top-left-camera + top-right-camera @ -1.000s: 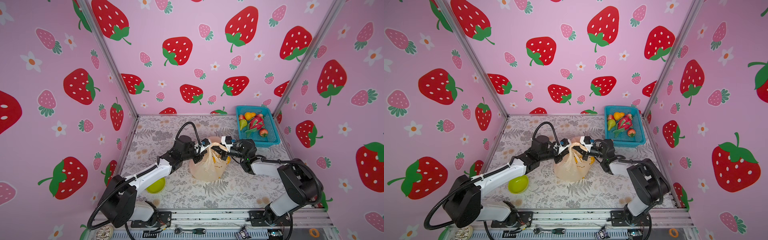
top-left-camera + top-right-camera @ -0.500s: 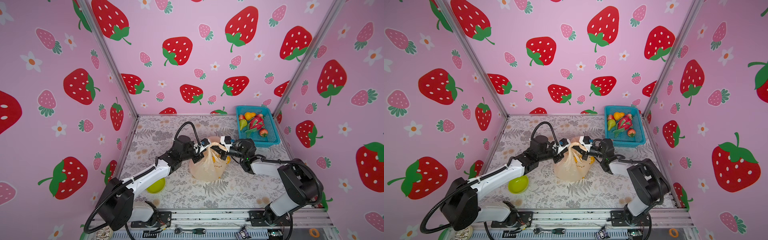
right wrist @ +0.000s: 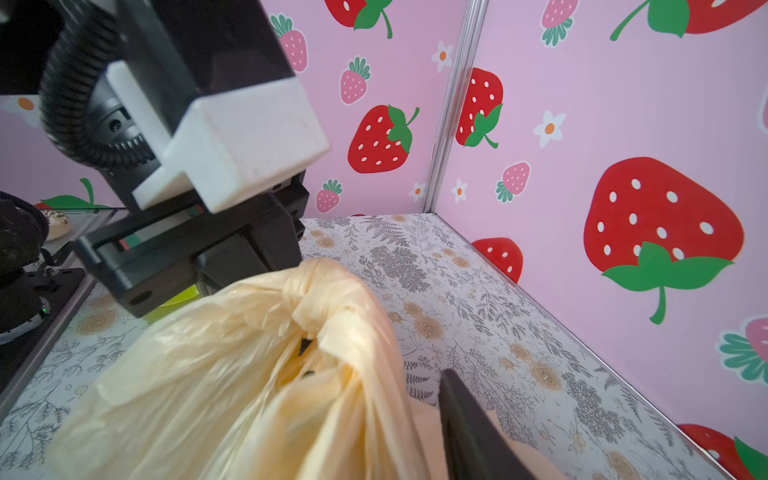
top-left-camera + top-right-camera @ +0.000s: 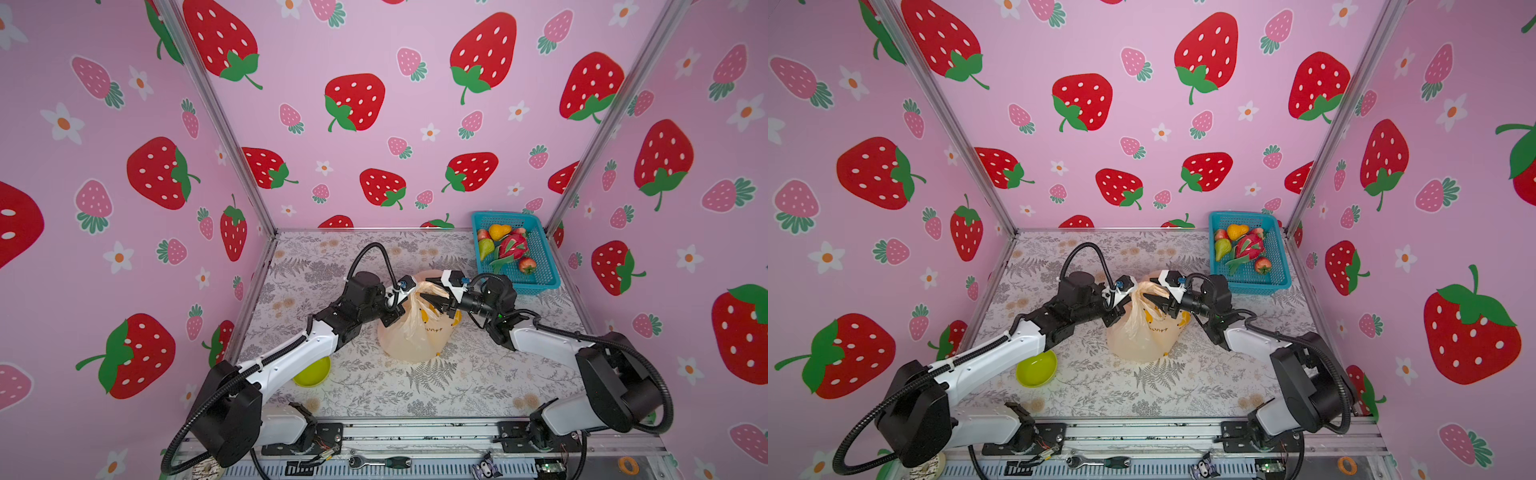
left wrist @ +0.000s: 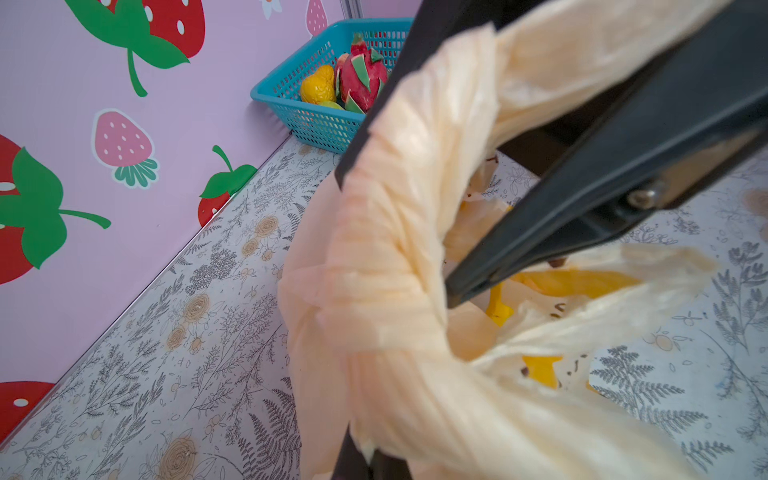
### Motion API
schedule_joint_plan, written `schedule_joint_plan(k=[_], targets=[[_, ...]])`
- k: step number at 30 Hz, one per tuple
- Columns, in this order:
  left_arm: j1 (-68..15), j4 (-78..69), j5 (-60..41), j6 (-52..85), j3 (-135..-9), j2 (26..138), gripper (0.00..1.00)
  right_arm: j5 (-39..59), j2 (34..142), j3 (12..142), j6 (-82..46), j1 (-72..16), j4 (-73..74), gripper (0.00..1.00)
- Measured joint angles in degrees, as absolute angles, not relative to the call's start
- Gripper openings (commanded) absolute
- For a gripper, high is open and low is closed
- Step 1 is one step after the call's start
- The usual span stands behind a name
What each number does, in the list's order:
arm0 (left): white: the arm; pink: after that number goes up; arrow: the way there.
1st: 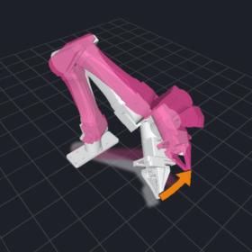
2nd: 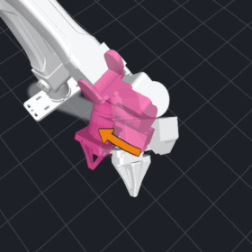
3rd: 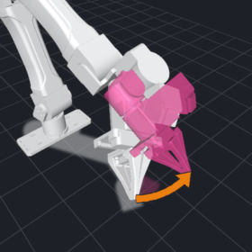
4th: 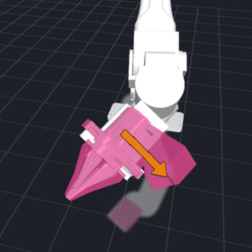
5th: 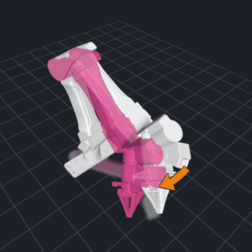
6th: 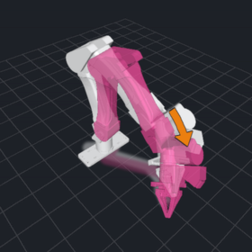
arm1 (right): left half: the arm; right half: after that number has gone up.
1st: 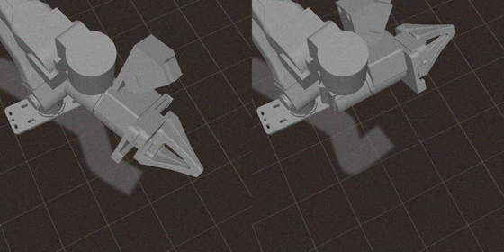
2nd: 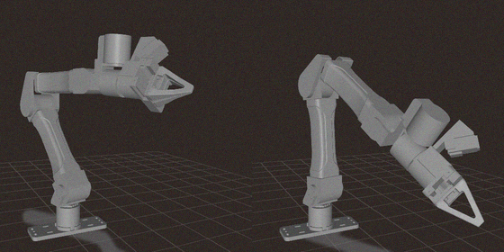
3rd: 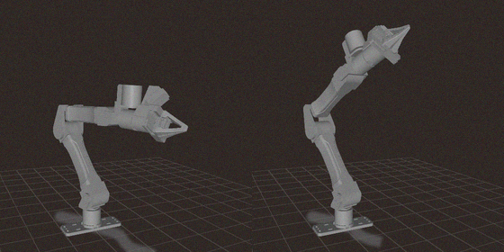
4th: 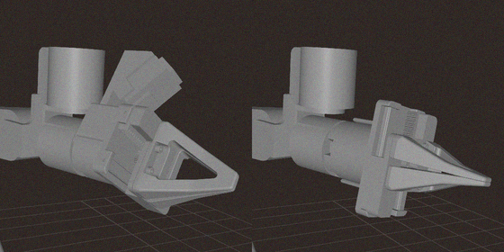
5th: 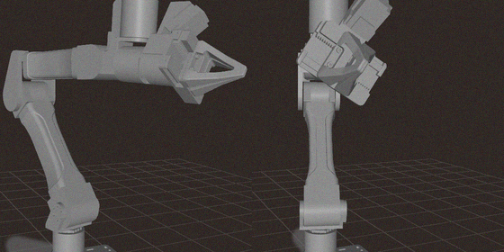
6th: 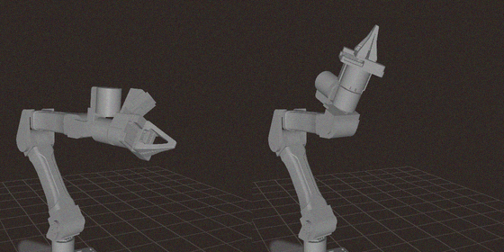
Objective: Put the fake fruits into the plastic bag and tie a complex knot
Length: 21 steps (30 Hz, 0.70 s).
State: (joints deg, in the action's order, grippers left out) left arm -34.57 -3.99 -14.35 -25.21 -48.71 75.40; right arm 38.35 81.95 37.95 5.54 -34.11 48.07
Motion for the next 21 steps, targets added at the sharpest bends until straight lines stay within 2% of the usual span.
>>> schedule_joint_plan(k=[3, 8, 15, 21], targets=[[-34.57, -4.01, -14.09, -25.17, -48.71, 75.40, 0.00, 34.20, 76.88, 36.77, 7.18, -34.11, 43.66, 0.64], [-34.57, -3.99, -14.15, -25.02, -48.71, 75.40, 0.00, 28.05, 67.66, 34.52, 7.84, -34.11, 36.73, 0.66], [-34.57, -3.99, -14.15, -24.43, -48.71, 75.40, 0.00, 24.58, 62.15, 34.33, 7.38, -34.28, 28.97, 0.54], [-34.57, -3.97, -14.13, -24.18, -48.71, 75.40, 0.00, 24.18, 61.65, 34.33, 7.03, -35.18, 27.09, 0.44]])
